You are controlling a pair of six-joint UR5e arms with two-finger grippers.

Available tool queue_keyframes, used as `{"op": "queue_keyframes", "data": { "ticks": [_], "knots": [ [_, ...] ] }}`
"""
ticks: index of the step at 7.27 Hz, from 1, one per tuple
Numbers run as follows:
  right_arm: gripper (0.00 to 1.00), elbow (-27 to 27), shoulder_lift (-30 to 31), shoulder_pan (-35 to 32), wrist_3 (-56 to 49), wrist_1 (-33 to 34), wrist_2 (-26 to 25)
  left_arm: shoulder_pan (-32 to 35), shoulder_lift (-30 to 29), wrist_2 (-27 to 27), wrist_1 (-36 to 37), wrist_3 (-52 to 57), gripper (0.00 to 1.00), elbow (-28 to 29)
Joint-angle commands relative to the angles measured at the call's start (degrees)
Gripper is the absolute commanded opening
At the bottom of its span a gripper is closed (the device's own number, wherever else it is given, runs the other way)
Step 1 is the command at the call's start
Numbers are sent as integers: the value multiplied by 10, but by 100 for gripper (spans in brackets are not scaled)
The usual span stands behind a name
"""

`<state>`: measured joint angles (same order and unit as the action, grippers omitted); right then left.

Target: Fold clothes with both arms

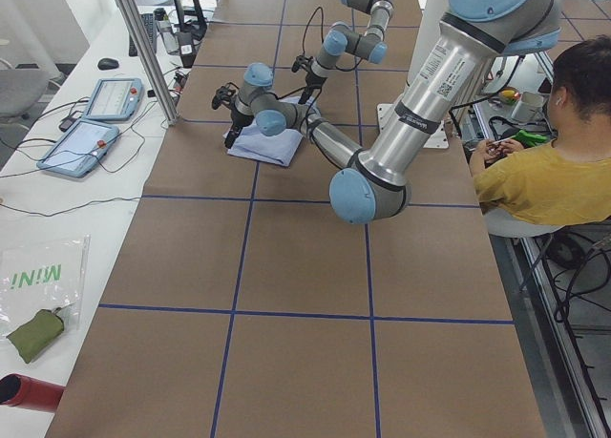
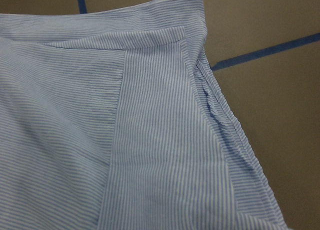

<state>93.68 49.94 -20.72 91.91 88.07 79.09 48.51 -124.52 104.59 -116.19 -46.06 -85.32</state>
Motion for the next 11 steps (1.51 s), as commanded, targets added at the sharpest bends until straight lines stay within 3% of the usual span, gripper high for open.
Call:
{"op": "queue_keyframes", "data": {
  "ticks": [1, 2, 4, 7, 8, 10, 11],
  "knots": [
    [100, -45, 2, -2, -8, -27, -18, -1, 1, 0, 0, 0, 100, 0],
    [100, -85, 1, -2, -7, -76, -18, -1, 1, 1, 0, 0, 100, 0],
    [100, -76, -12, -12, -22, -88, -9, -1, 1, 1, 0, 0, 100, 0],
    [100, 60, -12, -61, -72, 75, 80, 0, 2, 1, 0, -1, 100, -4],
    [100, 99, -6, -103, -121, 116, 128, 1, 26, 2, 1, 0, 100, -30],
    [100, 133, 36, -200, -250, 129, 226, 9, 161, 38, 6, 41, 100, -166],
    [100, 155, 74, -249, -323, 126, 274, 21, 224, 40, 42, 95, 100, -237]
  ]
}}
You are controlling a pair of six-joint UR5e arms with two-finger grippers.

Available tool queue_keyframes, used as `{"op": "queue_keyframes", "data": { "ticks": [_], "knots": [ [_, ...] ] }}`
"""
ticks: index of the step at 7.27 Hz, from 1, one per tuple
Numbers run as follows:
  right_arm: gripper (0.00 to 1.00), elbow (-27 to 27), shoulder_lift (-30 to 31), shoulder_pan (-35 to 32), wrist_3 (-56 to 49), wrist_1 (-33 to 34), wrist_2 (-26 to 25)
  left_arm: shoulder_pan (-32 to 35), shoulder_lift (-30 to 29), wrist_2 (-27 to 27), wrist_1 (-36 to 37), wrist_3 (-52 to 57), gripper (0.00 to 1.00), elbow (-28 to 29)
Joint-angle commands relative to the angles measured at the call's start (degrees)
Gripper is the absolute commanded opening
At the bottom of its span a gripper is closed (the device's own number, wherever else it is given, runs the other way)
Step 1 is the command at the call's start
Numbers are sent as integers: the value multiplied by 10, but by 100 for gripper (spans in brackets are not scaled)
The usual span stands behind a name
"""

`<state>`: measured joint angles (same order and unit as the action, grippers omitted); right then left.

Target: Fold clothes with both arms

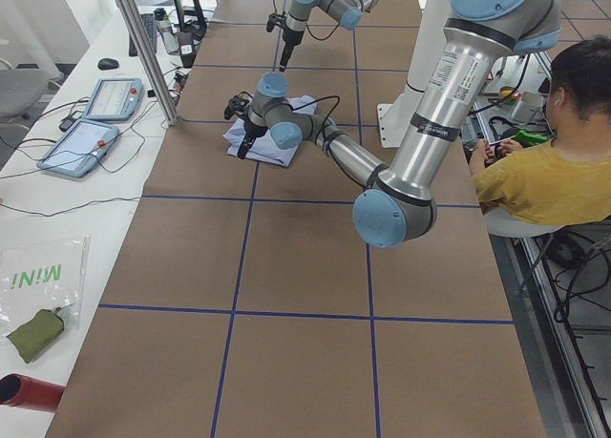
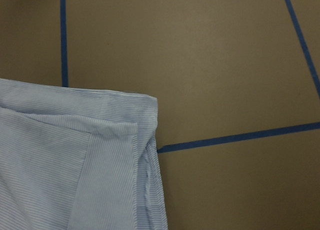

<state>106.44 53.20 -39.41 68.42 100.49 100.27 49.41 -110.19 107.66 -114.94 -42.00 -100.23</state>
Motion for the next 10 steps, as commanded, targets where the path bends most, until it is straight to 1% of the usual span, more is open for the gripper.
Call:
{"op": "queue_keyframes", "data": {
  "ticks": [1, 2, 3, 4, 5, 6, 7, 8, 9, 10],
  "knots": [
    [100, 43, 84, -114, -167, 0, 108, 39, 128, 15, 53, 111, 100, -135],
    [100, 49, 125, -181, -263, -1, 174, 100, 174, 60, 56, 200, 100, -153],
    [100, 50, 171, -245, -371, -1, 230, 178, 213, 126, 56, 321, 100, -150],
    [100, 56, 227, -303, -469, -1, 260, 250, 245, 164, 58, 425, 100, -146],
    [100, 62, 284, -366, -577, -1, 295, 292, 277, 189, 59, 456, 100, -146],
    [100, 62, 345, -430, -684, -1, 328, 312, 312, 197, 53, 458, 100, -147],
    [100, 62, 404, -482, -732, -1, 337, 317, 330, 200, 57, 455, 100, -133],
    [100, 64, 475, -492, -733, -13, 334, 316, 325, 210, 56, 455, 100, -83],
    [100, 53, 520, -494, -730, -67, 311, 329, 331, 209, 51, 455, 100, -51],
    [100, 35, 545, -499, -726, -114, 307, 351, 329, 210, 62, 453, 100, -27]
  ]
}}
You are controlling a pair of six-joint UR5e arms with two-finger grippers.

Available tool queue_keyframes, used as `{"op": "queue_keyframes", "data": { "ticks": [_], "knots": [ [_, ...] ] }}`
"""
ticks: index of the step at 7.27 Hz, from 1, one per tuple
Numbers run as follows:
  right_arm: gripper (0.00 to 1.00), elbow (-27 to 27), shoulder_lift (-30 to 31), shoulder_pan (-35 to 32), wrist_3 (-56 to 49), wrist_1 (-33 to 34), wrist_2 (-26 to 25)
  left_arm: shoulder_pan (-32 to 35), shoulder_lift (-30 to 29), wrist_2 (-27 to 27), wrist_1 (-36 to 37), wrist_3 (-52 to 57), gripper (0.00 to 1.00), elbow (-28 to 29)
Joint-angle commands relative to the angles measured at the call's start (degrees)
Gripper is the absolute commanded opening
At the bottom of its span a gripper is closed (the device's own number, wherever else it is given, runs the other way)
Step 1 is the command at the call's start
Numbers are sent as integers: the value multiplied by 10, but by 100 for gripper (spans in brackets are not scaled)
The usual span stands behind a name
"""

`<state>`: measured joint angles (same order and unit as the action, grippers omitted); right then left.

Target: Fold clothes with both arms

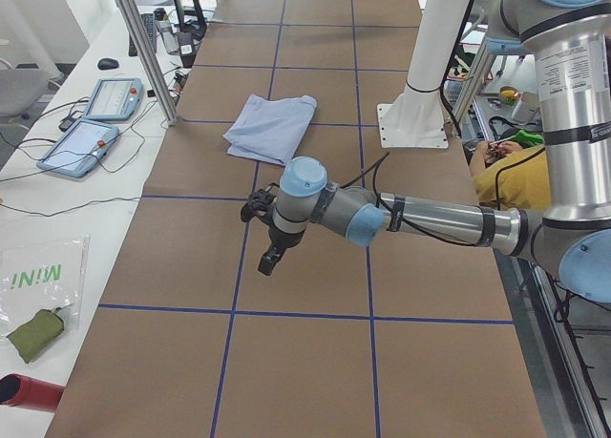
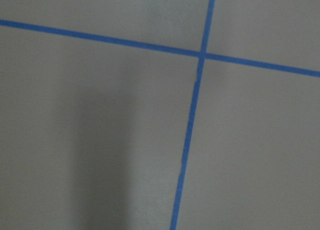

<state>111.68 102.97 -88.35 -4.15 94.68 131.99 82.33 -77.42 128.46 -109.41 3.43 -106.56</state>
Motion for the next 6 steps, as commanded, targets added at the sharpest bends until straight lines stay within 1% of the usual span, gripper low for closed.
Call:
{"op": "queue_keyframes", "data": {
  "ticks": [1, 2, 3, 4, 6],
  "knots": [
    [100, -15, 52, -9, 32, -71, -10, 41, 0, 28, 48, -4, 100, 38],
    [100, -15, 50, -9, 81, -87, -11, 51, -36, 49, 150, 3, 100, 42],
    [100, -22, 60, -9, 79, -121, -15, 63, -31, 54, 159, 15, 100, 35],
    [100, -22, 70, -8, 84, -141, -14, 83, -32, 55, 170, 31, 100, 33],
    [100, -16, 61, 8, 87, -137, -15, 84, -52, 54, 211, 32, 100, 33]
  ]
}}
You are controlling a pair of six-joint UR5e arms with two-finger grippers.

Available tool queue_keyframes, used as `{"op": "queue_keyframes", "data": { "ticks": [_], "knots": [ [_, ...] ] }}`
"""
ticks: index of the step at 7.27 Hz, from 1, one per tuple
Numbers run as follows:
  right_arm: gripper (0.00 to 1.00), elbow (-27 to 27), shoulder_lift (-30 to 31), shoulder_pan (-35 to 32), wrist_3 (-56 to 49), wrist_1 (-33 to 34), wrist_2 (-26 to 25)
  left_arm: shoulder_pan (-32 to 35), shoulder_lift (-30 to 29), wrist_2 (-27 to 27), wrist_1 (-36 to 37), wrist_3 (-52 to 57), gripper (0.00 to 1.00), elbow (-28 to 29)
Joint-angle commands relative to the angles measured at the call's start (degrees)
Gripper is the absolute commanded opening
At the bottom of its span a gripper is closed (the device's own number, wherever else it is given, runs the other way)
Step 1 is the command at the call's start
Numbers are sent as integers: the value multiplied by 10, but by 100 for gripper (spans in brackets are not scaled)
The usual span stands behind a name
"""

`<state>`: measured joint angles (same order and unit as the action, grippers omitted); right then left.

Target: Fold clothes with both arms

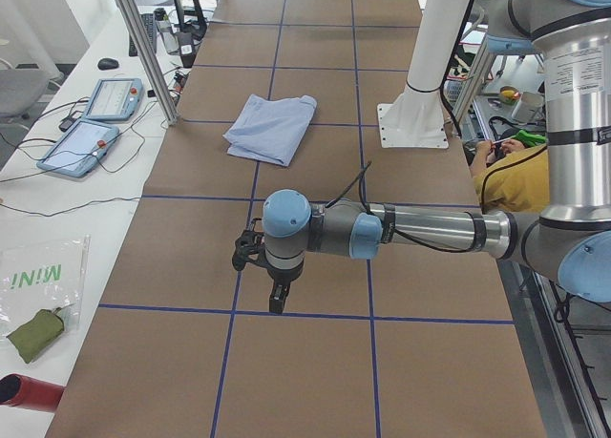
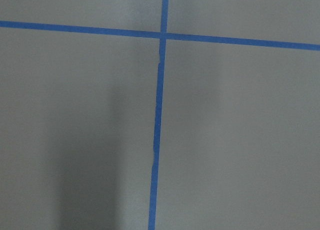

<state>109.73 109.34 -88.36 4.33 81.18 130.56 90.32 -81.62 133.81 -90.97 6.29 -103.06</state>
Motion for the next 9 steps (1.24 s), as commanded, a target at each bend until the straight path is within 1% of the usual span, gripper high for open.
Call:
{"op": "queue_keyframes", "data": {
  "ticks": [1, 2, 3, 4, 5, 6, 9],
  "knots": [
    [100, 4, -5, 14, 2, 0, 0, 5, -13, 0, 46, 3, 100, -6],
    [100, 7, -13, 24, 2, 13, 0, 5, -12, 0, 56, 3, 100, -6],
    [100, 20, -30, 28, 2, 54, -1, 6, -3, 0, 58, 5, 100, -3],
    [100, 15, -30, 28, -5, 59, 0, 6, 7, 0, 58, 6, 100, -9],
    [100, 13, -26, 28, -8, 56, 0, 5, -2, -1, 57, -2, 100, 1],
    [100, 11, -26, 28, -7, 55, 4, 5, -9, -4, 58, -3, 100, -3],
    [100, 8, -26, 28, -7, 55, 3, 5, -6, -4, 51, 0, 100, -3]
  ]
}}
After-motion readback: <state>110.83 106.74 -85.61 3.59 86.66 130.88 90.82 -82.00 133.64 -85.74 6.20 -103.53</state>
